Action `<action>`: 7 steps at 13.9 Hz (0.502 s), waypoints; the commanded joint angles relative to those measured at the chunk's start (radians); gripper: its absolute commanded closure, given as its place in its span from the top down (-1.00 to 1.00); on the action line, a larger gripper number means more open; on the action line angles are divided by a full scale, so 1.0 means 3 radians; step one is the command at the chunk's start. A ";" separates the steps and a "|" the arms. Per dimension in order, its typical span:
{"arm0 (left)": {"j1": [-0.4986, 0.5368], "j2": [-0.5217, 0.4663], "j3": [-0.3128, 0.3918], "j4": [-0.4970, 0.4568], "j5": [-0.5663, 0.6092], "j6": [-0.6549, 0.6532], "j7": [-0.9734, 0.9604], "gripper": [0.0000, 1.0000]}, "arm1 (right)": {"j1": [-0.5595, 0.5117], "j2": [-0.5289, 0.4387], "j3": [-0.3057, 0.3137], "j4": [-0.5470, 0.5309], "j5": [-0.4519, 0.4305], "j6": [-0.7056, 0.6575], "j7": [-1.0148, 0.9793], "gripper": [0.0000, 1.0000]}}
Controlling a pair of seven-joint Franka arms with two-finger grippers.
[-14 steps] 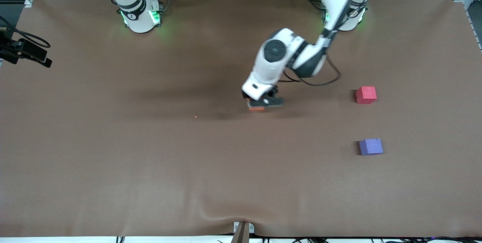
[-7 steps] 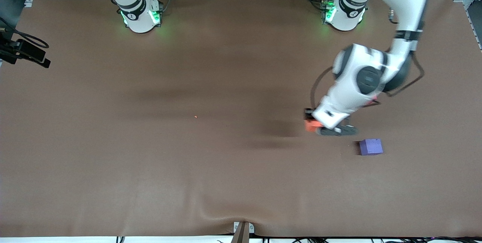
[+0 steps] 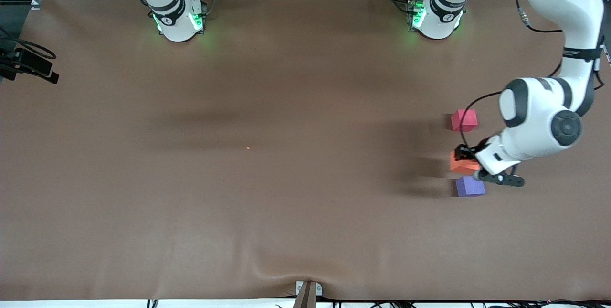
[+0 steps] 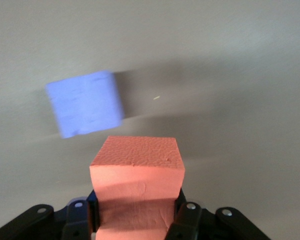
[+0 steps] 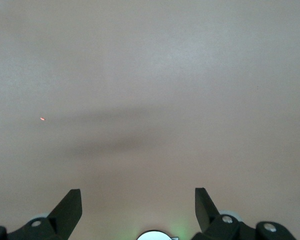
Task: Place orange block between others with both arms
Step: 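Carry the orange cube with the left gripper between pink and purple cubes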
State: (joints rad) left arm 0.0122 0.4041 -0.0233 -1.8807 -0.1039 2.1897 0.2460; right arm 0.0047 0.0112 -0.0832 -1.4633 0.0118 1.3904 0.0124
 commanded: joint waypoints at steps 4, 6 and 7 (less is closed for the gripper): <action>0.0164 -0.0013 -0.0030 -0.0377 0.0203 0.0328 0.0070 -1.00 | -0.0010 -0.0032 0.0042 -0.0041 -0.0019 0.0023 -0.0036 1.00; 0.0194 0.0059 -0.0024 -0.0475 0.0224 0.0580 0.0029 -1.00 | -0.0010 -0.0032 0.0042 -0.0041 -0.0019 0.0018 -0.0036 1.00; 0.0220 0.0079 -0.0024 -0.0475 0.0224 0.0591 0.0029 -1.00 | -0.0010 -0.0032 0.0037 -0.0041 -0.0019 0.0018 -0.0036 1.00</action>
State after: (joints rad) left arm 0.0585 0.4247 -0.0230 -2.0006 -0.0601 2.3287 0.2687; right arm 0.0051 0.0112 -0.0761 -1.4643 0.0118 1.3923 0.0113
